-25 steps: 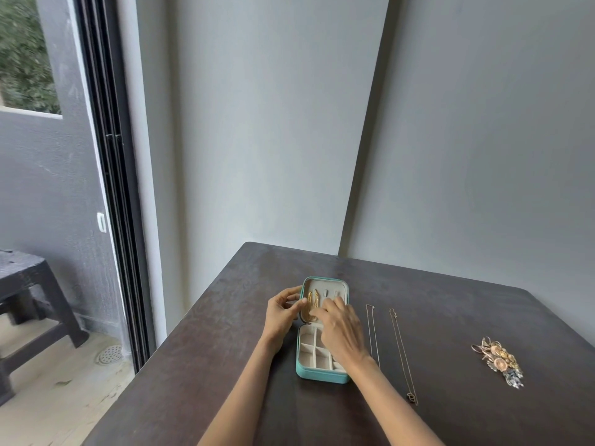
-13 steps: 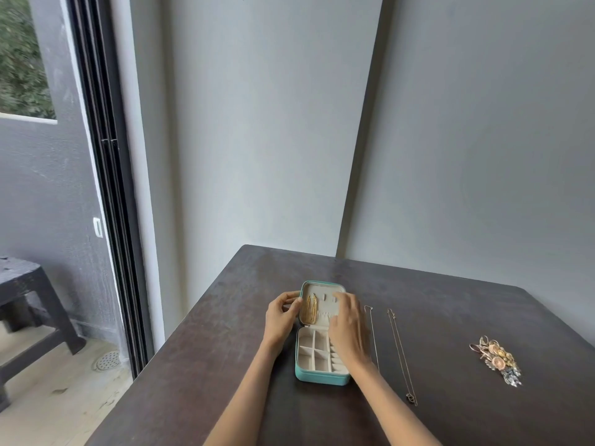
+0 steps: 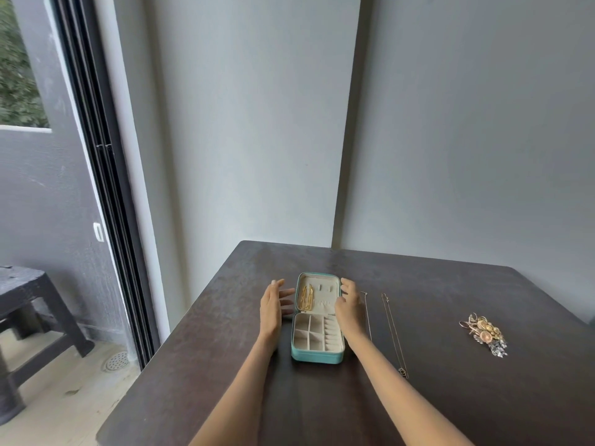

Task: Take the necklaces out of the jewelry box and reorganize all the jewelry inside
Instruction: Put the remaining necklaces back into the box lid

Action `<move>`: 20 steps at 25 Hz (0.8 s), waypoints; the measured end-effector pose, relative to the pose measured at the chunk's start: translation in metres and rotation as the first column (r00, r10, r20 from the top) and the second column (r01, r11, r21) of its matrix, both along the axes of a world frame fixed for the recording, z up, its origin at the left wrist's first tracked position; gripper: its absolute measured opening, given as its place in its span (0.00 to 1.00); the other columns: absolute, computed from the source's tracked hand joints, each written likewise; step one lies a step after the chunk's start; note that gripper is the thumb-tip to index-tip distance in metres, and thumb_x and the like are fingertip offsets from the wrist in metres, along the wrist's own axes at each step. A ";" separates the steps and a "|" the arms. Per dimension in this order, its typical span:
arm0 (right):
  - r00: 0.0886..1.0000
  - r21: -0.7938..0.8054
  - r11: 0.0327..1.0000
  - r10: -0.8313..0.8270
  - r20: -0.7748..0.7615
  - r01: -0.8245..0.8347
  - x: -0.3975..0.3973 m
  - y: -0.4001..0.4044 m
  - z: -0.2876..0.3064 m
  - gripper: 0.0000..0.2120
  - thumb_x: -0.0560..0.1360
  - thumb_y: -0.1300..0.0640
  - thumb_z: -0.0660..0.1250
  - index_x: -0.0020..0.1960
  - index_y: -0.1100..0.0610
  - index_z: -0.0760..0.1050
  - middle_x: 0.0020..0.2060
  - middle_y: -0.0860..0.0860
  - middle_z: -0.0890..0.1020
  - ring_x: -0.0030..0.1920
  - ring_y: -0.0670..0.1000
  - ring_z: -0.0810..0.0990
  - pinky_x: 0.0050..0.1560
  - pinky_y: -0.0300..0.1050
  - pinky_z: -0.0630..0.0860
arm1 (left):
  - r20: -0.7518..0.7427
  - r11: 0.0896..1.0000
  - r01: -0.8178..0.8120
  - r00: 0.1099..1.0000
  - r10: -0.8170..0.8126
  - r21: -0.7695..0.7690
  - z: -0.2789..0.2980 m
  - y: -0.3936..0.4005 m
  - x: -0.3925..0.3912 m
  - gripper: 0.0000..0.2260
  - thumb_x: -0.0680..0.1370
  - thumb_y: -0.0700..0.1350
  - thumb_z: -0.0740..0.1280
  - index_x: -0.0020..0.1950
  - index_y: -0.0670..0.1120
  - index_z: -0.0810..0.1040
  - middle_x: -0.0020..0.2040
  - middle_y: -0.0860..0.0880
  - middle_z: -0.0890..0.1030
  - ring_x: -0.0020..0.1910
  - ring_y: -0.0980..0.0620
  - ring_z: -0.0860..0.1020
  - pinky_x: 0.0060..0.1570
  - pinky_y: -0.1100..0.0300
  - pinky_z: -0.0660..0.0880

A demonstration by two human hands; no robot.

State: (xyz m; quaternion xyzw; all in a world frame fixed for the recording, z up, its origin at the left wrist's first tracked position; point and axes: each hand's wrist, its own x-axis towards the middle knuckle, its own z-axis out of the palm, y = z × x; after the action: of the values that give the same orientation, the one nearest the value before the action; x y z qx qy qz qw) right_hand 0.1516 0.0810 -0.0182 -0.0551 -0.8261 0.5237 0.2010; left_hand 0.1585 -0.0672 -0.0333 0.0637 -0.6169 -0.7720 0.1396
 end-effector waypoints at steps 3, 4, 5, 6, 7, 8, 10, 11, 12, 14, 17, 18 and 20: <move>1.000 0.055 0.998 0.012 -0.003 -0.012 0.001 0.008 0.010 0.20 0.74 0.70 0.54 0.65 0.61 0.70 0.61 0.57 0.76 0.61 0.56 0.75 0.57 0.44 0.70 | 0.022 0.995 -0.090 0.996 0.091 -0.037 0.014 -0.001 -0.005 0.19 0.83 0.51 0.51 0.62 0.41 0.74 0.51 0.45 0.80 0.48 0.47 0.76 0.48 0.54 0.71; 1.000 0.080 0.997 0.010 -0.007 -0.009 0.001 0.012 0.013 0.20 0.74 0.70 0.54 0.64 0.61 0.71 0.61 0.56 0.77 0.61 0.56 0.75 0.57 0.44 0.70 | 0.008 0.992 -0.118 0.993 0.118 -0.041 0.024 0.000 -0.007 0.19 0.83 0.51 0.51 0.62 0.41 0.74 0.52 0.45 0.80 0.48 0.47 0.75 0.48 0.55 0.70; 1.000 0.100 0.995 0.003 -0.014 -0.002 0.001 0.018 0.017 0.19 0.74 0.70 0.55 0.63 0.61 0.72 0.61 0.56 0.77 0.60 0.56 0.76 0.56 0.45 0.70 | -0.020 0.991 -0.125 0.992 0.124 -0.046 0.037 0.002 -0.009 0.19 0.83 0.51 0.51 0.61 0.42 0.75 0.52 0.45 0.81 0.47 0.48 0.75 0.48 0.56 0.69; 1.000 0.115 0.993 -0.009 -0.024 0.012 0.000 0.026 0.020 0.19 0.74 0.70 0.55 0.61 0.61 0.73 0.60 0.56 0.78 0.58 0.57 0.77 0.56 0.46 0.71 | -0.058 0.992 -0.106 0.993 0.103 -0.061 0.051 0.006 -0.011 0.18 0.83 0.51 0.51 0.60 0.43 0.75 0.52 0.46 0.81 0.47 0.49 0.76 0.46 0.57 0.70; 0.999 0.123 0.992 -0.026 -0.031 0.030 -0.002 0.036 0.022 0.17 0.74 0.69 0.56 0.60 0.61 0.74 0.59 0.57 0.78 0.57 0.58 0.77 0.56 0.47 0.72 | -0.098 0.994 -0.063 0.994 0.054 -0.089 0.064 0.011 -0.013 0.18 0.83 0.51 0.52 0.59 0.43 0.76 0.51 0.46 0.81 0.46 0.49 0.76 0.45 0.58 0.70; 0.998 0.141 0.989 -0.049 -0.028 0.052 -0.002 0.047 0.026 0.16 0.75 0.68 0.57 0.59 0.61 0.76 0.57 0.57 0.79 0.57 0.58 0.78 0.55 0.47 0.72 | -0.131 0.992 -0.001 0.991 -0.015 -0.126 0.076 0.018 -0.014 0.18 0.83 0.51 0.52 0.58 0.43 0.77 0.50 0.46 0.82 0.45 0.50 0.77 0.45 0.59 0.71; 0.994 0.207 0.973 -0.108 0.023 0.101 -0.002 0.076 0.031 0.13 0.76 0.65 0.60 0.57 0.60 0.79 0.56 0.57 0.81 0.57 0.58 0.78 0.55 0.47 0.73 | -0.140 0.968 0.149 0.974 -0.179 -0.203 0.091 0.039 -0.017 0.18 0.83 0.49 0.52 0.56 0.41 0.78 0.47 0.45 0.82 0.42 0.50 0.77 0.43 0.59 0.71; 0.988 0.248 0.962 -0.137 0.078 0.114 -0.002 0.091 0.031 0.12 0.76 0.64 0.61 0.55 0.60 0.80 0.56 0.57 0.82 0.58 0.58 0.78 0.55 0.47 0.74 | -0.098 0.944 0.231 0.961 -0.260 -0.236 0.095 0.053 -0.018 0.17 0.83 0.48 0.53 0.55 0.41 0.78 0.44 0.45 0.82 0.39 0.50 0.77 0.41 0.60 0.71; 0.976 0.303 0.946 -0.163 0.142 0.113 -0.003 0.106 0.031 0.11 0.75 0.63 0.62 0.53 0.60 0.81 0.55 0.58 0.82 0.57 0.59 0.79 0.54 0.48 0.75 | -0.032 0.914 0.312 0.943 -0.331 -0.259 0.096 0.069 -0.019 0.15 0.83 0.47 0.53 0.54 0.41 0.77 0.43 0.46 0.81 0.37 0.50 0.76 0.39 0.61 0.70; 0.942 0.414 0.907 -0.198 0.272 0.071 -0.003 0.127 0.026 0.09 0.73 0.62 0.64 0.47 0.59 0.83 0.51 0.59 0.83 0.55 0.60 0.80 0.51 0.49 0.77 | 0.118 0.853 0.430 0.903 -0.414 -0.298 0.095 0.099 -0.022 0.13 0.83 0.46 0.54 0.54 0.41 0.75 0.40 0.47 0.79 0.35 0.51 0.75 0.36 0.62 0.70; 0.908 0.499 0.866 -0.193 0.371 -0.020 -0.007 0.137 0.020 0.07 0.71 0.60 0.67 0.42 0.59 0.83 0.49 0.58 0.84 0.52 0.59 0.81 0.48 0.46 0.78 | 0.246 0.804 0.494 0.868 -0.431 -0.333 0.083 0.134 -0.027 0.11 0.82 0.44 0.54 0.54 0.41 0.74 0.41 0.46 0.78 0.33 0.52 0.74 0.31 0.64 0.70; 0.904 0.516 0.855 -0.182 0.386 -0.048 -0.008 0.134 0.020 0.06 0.72 0.59 0.68 0.44 0.59 0.83 0.50 0.58 0.83 0.52 0.59 0.81 0.47 0.45 0.76 | 0.262 0.800 0.497 0.865 -0.427 -0.336 0.078 0.139 -0.028 0.11 0.82 0.43 0.54 0.54 0.41 0.74 0.43 0.45 0.78 0.32 0.52 0.73 0.31 0.64 0.70; 0.897 0.559 0.826 -0.190 0.398 -0.074 -0.015 0.132 0.018 0.08 0.72 0.57 0.70 0.48 0.60 0.82 0.52 0.59 0.82 0.53 0.60 0.80 0.46 0.45 0.75 | 0.280 0.796 0.500 0.862 -0.422 -0.341 0.070 0.150 -0.033 0.12 0.82 0.42 0.54 0.56 0.39 0.75 0.46 0.43 0.78 0.32 0.52 0.73 0.31 0.63 0.70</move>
State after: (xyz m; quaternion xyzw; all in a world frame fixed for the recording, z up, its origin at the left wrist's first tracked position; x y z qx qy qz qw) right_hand 0.1362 0.2126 0.0002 -0.1353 -0.9643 0.2251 0.0338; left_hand 0.1251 0.0828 0.0368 -0.0463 -0.7691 -0.6291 -0.1028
